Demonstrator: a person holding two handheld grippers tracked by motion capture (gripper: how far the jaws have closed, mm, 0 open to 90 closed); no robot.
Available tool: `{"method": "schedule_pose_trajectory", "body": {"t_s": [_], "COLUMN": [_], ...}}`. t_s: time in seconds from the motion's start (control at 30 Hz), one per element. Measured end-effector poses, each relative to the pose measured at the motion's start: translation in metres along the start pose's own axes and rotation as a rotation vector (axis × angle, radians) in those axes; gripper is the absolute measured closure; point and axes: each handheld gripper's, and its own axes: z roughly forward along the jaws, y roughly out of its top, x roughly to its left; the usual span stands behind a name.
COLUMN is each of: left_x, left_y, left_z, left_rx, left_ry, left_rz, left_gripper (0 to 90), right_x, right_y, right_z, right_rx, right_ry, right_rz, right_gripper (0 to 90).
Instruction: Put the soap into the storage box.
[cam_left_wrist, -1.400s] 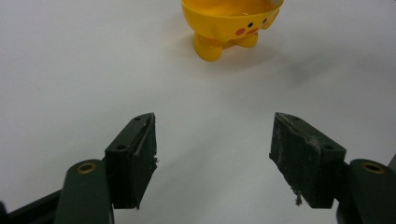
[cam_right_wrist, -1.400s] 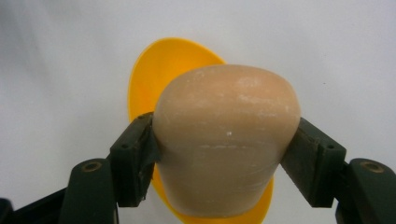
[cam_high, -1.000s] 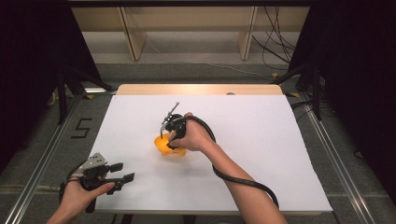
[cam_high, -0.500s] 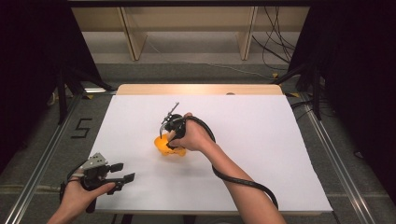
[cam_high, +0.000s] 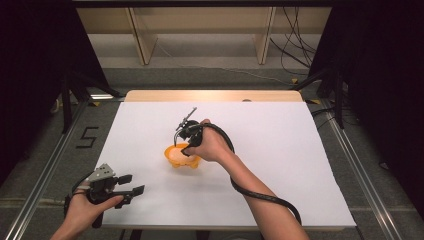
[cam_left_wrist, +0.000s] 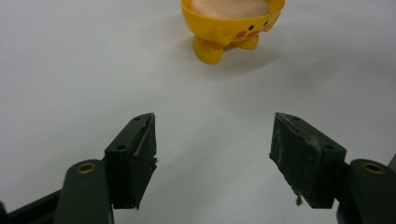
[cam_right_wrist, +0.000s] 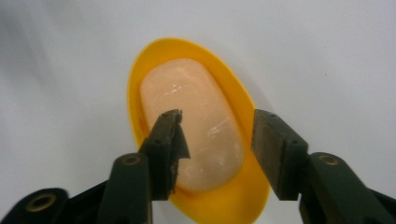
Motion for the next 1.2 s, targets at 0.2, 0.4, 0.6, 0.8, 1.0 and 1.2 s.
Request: {"method": "schedule_pose_trajectory", "body": {"t_s": [0.2,0.4,0.6,0.8,1.0,1.2], "left_x": [0.000,-0.001,0.000,-0.001,-0.001,-0.001], "left_y": [0.000,0.000,0.000,-0.001,-0.001,-0.001], "left_z": [0.000,0.000,0.000,0.000,0.001,0.001], "left_rx": [-0.001,0.005,0.003,0.001,-0.001,0.000], "left_ry": [0.002,0.008,0.006,0.013,0.019,0.018], "left_rz": [-0.002,-0.002,0.003,-0.007,-0.004,-0.004], "left_gripper": [31.0,31.0,31.0,31.0,31.0,31.0], "right_x": [-0.002,-0.002,-0.003,-0.004,-0.010,-0.012], "right_y": [-0.010,-0.026,-0.047,-0.073,-0.096,-0.119], "right_z": [-0.015,-0.030,-0.043,-0.054,-0.062,-0.068], "right_rx": [-0.043,-0.050,-0.067,-0.069,-0.089,-0.102], "right_ry": [-0.023,-0.023,-0.035,-0.049,-0.059,-0.083], "right_rz": [0.008,0.019,0.040,0.084,0.101,0.142], "right_gripper": [69.6,69.8,68.6,66.5,65.2,64.5]}}
